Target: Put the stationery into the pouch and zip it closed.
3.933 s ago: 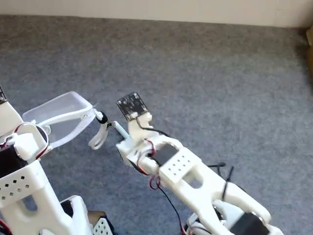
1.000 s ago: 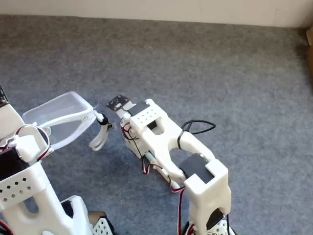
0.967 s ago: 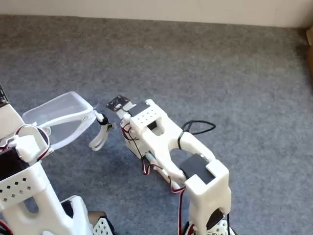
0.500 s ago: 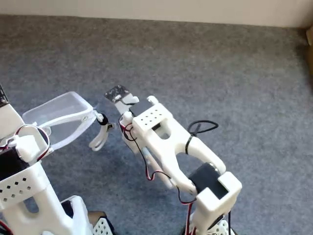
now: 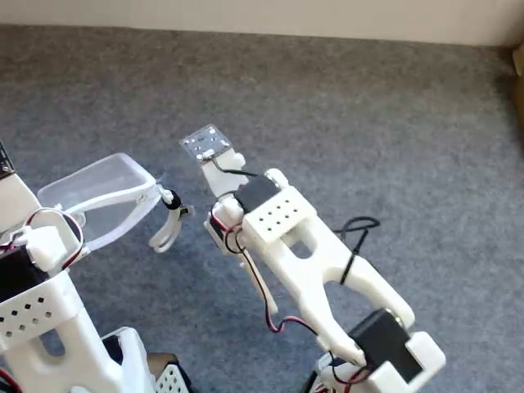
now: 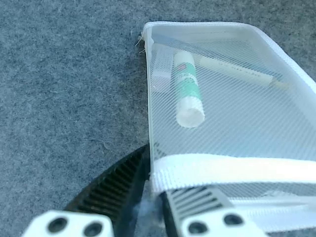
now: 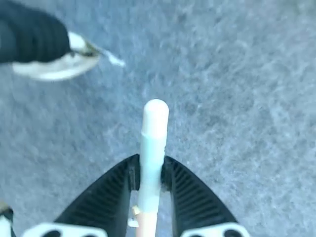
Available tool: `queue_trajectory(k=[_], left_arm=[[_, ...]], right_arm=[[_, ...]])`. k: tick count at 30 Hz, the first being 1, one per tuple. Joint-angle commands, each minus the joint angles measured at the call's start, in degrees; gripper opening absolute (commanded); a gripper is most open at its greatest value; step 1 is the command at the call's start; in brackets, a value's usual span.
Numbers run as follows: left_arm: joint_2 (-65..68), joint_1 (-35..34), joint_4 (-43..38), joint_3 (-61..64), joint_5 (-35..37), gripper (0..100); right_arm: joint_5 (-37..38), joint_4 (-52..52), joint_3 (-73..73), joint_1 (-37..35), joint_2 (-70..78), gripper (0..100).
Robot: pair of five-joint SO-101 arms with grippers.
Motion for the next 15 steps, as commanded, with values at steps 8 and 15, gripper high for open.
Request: queue_trajectory(k=[8, 15], left_arm=[[0.6, -0.6, -0.9, 0.0, -0.4, 1], [0.6, -0.6, -0.9, 0.0, -0.4, 1]], right_arm=[[-1.9, -14.9, 13.1, -0.5, -17.6, 0.4], [-1.9, -20.2, 18.4, -0.6, -25.4, 0.4]])
